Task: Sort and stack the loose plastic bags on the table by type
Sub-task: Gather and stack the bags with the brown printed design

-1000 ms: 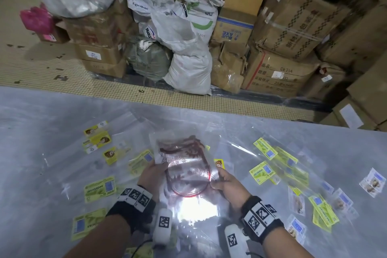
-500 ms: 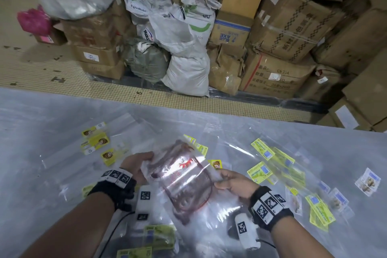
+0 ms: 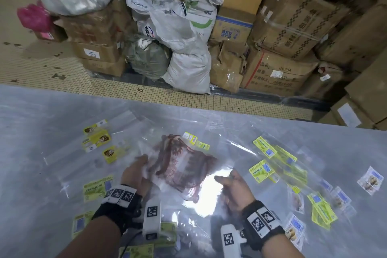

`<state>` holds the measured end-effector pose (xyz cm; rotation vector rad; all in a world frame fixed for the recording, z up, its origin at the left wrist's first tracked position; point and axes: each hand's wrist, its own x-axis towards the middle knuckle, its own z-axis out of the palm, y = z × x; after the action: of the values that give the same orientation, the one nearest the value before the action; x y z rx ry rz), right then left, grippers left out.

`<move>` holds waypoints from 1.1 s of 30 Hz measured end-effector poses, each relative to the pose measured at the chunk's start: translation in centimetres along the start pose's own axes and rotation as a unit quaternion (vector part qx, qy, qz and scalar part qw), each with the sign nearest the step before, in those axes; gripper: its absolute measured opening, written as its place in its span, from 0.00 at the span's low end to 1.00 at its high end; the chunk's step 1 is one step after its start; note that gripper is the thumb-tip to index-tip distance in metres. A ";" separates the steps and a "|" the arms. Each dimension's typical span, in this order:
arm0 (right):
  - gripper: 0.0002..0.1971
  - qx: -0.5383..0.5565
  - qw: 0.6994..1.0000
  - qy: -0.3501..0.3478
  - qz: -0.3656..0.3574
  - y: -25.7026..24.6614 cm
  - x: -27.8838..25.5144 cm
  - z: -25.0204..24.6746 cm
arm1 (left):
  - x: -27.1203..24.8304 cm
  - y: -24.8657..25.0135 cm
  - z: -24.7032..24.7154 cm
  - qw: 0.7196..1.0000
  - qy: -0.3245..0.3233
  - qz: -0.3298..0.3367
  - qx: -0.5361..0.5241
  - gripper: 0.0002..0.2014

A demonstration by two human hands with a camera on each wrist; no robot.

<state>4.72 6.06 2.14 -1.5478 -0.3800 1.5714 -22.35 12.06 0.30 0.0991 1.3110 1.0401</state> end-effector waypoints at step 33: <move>0.28 -0.152 0.984 0.072 -0.061 -2.1 1.1 -2.3 | 0.3 3.1 -1.4 0.855 0.008 0.159 0.494 0.36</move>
<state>7.79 7.22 2.56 -1.8224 -0.6432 1.3425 -25.29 13.36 1.52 1.1184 1.7700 0.5250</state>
